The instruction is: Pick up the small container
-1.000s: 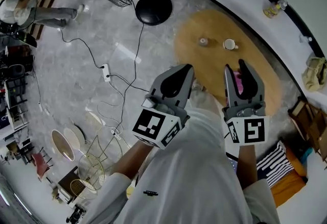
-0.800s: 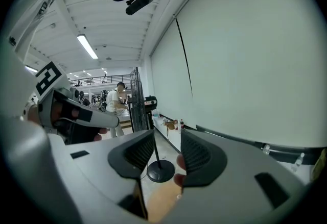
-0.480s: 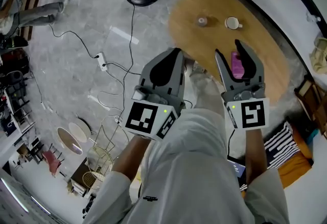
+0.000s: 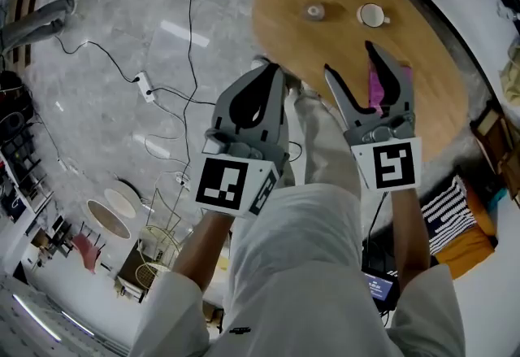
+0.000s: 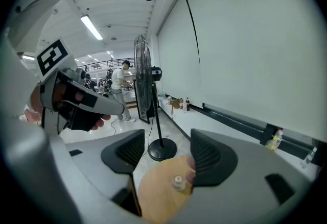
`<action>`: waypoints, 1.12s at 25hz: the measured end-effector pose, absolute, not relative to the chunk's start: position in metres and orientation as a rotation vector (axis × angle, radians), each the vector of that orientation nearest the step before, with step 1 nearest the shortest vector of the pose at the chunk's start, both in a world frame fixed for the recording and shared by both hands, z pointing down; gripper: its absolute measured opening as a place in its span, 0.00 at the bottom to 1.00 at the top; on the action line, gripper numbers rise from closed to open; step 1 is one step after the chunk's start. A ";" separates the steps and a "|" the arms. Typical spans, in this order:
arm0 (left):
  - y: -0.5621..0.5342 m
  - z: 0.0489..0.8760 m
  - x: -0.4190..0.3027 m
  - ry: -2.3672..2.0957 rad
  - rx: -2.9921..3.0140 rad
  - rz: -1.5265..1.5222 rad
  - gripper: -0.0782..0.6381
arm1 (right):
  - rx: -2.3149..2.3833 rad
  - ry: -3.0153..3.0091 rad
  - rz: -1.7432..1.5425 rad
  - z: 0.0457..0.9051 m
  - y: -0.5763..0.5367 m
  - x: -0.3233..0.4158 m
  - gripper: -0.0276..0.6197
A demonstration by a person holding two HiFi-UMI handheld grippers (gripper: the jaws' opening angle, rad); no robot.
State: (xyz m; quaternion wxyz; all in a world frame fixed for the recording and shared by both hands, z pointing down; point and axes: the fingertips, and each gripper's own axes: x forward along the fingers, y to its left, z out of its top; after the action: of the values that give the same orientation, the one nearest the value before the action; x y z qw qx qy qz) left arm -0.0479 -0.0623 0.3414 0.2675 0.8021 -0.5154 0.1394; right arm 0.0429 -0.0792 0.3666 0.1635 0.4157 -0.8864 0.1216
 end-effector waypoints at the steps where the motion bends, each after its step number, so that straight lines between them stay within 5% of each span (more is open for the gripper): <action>1: -0.063 0.349 -0.048 -1.392 2.160 0.383 0.13 | 1.179 -2.525 0.347 0.376 -0.080 0.042 0.46; 28: -0.107 0.507 -0.056 -1.435 2.093 0.500 0.13 | 1.071 -2.412 0.369 0.576 -0.127 0.024 0.57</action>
State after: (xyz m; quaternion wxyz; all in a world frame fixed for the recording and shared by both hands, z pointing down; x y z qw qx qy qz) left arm -0.0561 -0.1066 0.5071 0.2738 0.7782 -0.5336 0.1861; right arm 0.0237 -0.1273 0.5757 0.2364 0.3905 -0.8795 0.1345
